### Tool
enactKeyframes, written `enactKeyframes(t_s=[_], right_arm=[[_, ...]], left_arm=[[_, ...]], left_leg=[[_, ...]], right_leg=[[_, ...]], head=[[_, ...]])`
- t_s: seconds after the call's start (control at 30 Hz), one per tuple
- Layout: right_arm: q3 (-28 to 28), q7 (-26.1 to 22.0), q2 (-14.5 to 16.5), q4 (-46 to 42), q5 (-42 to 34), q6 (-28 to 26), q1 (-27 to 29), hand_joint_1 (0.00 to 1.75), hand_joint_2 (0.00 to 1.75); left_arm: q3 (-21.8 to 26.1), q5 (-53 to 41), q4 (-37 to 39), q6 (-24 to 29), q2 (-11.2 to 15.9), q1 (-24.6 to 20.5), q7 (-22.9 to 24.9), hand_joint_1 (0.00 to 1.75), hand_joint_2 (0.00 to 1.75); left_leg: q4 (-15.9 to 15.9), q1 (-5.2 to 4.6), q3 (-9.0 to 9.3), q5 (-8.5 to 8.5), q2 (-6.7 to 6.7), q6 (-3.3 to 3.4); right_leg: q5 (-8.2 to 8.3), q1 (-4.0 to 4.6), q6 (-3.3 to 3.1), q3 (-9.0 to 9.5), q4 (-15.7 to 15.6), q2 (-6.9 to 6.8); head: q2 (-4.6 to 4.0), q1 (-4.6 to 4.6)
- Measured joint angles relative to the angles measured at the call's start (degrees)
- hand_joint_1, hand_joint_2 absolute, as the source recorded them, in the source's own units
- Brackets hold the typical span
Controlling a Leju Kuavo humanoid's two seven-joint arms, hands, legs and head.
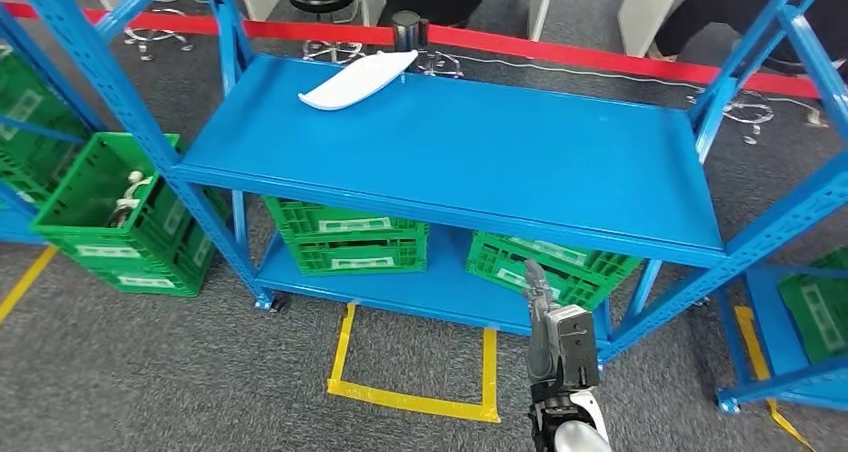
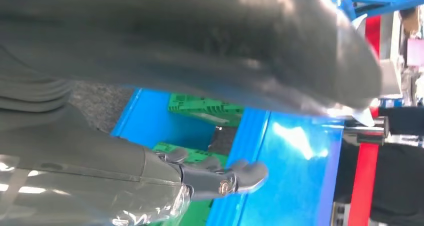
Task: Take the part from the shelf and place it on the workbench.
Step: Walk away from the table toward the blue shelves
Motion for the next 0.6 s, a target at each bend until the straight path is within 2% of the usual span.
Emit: enactKeyframes(t_s=[0.03,0.07,0.13,0.2,0.23,0.27,0.3,0.37,0.4,0.43,0.53,0.57,0.6], right_arm=[[0.0,0.0,0.0,0.1,0.0,0.0,0.0,0.00,0.00],[0.0,0.0,0.0,0.2,0.0,0.0,-0.1,0.00,0.00],[0.0,0.0,0.1,0.4,-0.1,0.0,-0.4,0.00,0.00],[0.0,0.0,0.2,0.7,-0.1,0.0,-0.6,0.00,0.00],[0.0,0.0,0.2,0.8,-0.1,0.0,-0.5,0.00,0.00],[0.0,0.0,0.2,0.9,0.0,0.0,-0.4,0.00,0.00],[0.0,0.0,0.2,1.1,0.1,0.0,-0.3,0.00,0.00],[0.0,0.4,0.2,1.3,0.6,0.0,-0.3,0.00,0.00],[0.0,1.2,0.2,1.5,1.1,0.0,-0.2,0.00,0.00],[0.0,2.3,0.1,1.7,1.6,0.0,-0.2,0.00,0.00],[0.0,5.0,-0.1,2.6,1.7,0.4,0.1,0.00,0.00],[0.0,5.1,-0.1,3.1,1.4,0.4,0.1,0.00,0.00],[0.0,5.1,-0.2,3.7,1.2,0.4,0.1,0.00,0.00]], left_arm=[[0.0,-0.1,0.0,0.0,0.0,0.0,0.0,0.00,0.00],[0.0,-0.2,0.0,0.0,0.0,0.0,0.0,0.00,0.00],[-0.1,-0.3,0.0,0.0,0.0,0.1,0.0,0.00,0.00],[-0.3,-0.4,0.0,0.0,0.0,0.1,0.0,0.00,0.00],[-0.4,-0.4,0.0,0.0,0.0,0.1,0.0,0.00,0.00],[-0.5,-0.4,0.0,0.1,0.0,0.1,-0.1,0.00,0.00],[-0.6,-0.4,0.0,0.1,0.0,0.0,-0.1,0.00,0.00],[-0.6,-0.4,0.0,0.3,-0.2,-0.2,-0.2,0.00,0.00],[-0.6,-0.4,0.0,0.4,-0.3,-0.3,-0.1,0.00,0.00],[-0.6,-0.3,0.0,0.5,-0.4,-0.4,0.0,0.00,0.00],[-0.7,0.4,0.0,1.1,-0.6,-0.5,0.6,0.00,0.00],[-0.7,0.8,0.0,1.4,-0.6,-0.4,0.7,0.00,0.00],[-0.7,1.4,0.0,1.6,-0.6,-0.4,0.8,0.00,0.00]], left_leg=[[-0.2,-0.04,0.16,0.04,0.90,0.40],[-0.4,-0.09,0.33,0.08,1.96,0.80],[-0.5,-0.42,0.66,-0.07,4.28,1.41],[-0.5,-0.93,0.76,-0.34,6.55,1.84],[-0.5,-1.17,0.80,-0.46,7.45,1.95],[-0.5,-1.41,0.87,-0.57,8.18,2.03],[-0.5,-1.62,0.98,-0.67,8.66,2.06],[-0.5,-1.90,1.12,-0.83,9.23,2.04],[-0.5,-1.90,1.09,-0.84,9.27,1.93],[-0.4,-1.94,1.01,-0.95,9.16,1.90],[-0.2,-1.88,0.79,-1.08,8.32,1.99],[-0.2,-1.83,0.78,-1.00,8.01,1.94],[-0.3,-1.83,0.78,-0.95,7.66,1.85]], right_leg=[[-0.17,0.01,0.30,-0.23,0.3,-0.64],[-0.88,0.12,0.53,-0.82,1.5,-2.08],[-3.92,0.39,0.79,-3.62,7.4,-5.73],[-6.77,0.41,0.84,-7.05,14.5,-6.91],[-6.94,0.44,0.72,-7.75,16.1,-7.03],[-6.03,0.52,0.44,-7.35,15.4,-7.08],[-4.30,0.71,-0.02,-5.88,12.7,-7.14],[-1.21,1.40,-1.42,-1.73,5.0,-7.39],[-0.54,1.75,-2.01,-0.21,2.1,-7.58],[-0.41,1.99,-2.13,0.65,0.5,-7.77],[-0.63,2.06,-0.61,1.08,-0.4,-8.32],[-0.76,2.05,-0.39,1.12,-0.3,-8.54],[-0.83,2.07,-0.54,1.15,-0.3,-8.77]], head=[[0.00,0.15],[0.00,0.47],[0.00,1.32],[0.00,1.91],[0.00,2.06],[0.00,2.16],[0.00,2.21],[0.00,2.08],[0.00,2.00],[0.00,1.97],[0.00,1.99],[0.00,1.93],[0.00,1.84]])
